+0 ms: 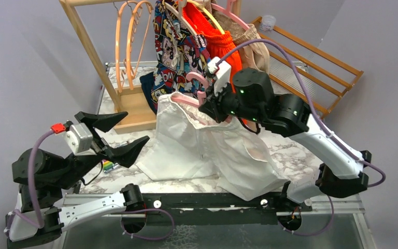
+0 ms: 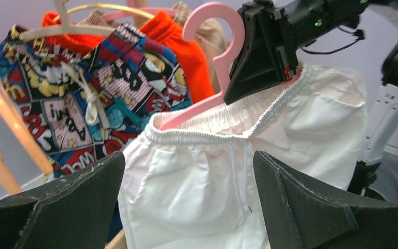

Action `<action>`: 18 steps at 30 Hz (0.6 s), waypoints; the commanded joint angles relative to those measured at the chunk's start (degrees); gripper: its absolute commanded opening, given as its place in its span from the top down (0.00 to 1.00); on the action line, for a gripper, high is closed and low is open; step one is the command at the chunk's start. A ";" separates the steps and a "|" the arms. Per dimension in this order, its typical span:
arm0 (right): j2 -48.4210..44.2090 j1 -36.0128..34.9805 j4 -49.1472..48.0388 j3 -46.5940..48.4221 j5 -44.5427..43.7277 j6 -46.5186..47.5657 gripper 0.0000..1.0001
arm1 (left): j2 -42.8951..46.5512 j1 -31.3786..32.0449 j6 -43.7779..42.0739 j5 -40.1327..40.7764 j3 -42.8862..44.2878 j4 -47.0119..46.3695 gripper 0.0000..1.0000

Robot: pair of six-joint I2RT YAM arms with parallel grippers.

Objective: Place the shorts on the hanger
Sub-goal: Hang the shorts on the hanger.

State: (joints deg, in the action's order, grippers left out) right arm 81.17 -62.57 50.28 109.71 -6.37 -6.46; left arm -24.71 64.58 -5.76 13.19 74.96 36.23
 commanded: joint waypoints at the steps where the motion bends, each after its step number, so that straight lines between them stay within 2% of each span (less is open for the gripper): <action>1: 3.94 -0.09 -4.95 6.35 -8.52 -3.64 0.99 | 1.61 0.10 2.52 9.13 -2.98 0.26 0.05; 11: 16.68 0.04 -8.72 23.21 -20.78 -1.08 0.99 | 9.18 0.08 5.68 14.57 -12.52 -5.46 0.06; 14: 20.37 -0.01 -7.62 29.46 -19.00 0.22 0.99 | 10.28 0.06 4.56 14.60 -11.73 -6.52 0.06; 18: 17.83 0.01 -9.29 23.95 -12.36 2.12 0.99 | 7.67 0.11 0.38 12.28 -6.46 -6.92 0.06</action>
State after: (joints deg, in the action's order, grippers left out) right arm 101.49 -62.54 45.08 135.83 -22.65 -6.85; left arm -15.25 64.58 -1.93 25.58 63.70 32.75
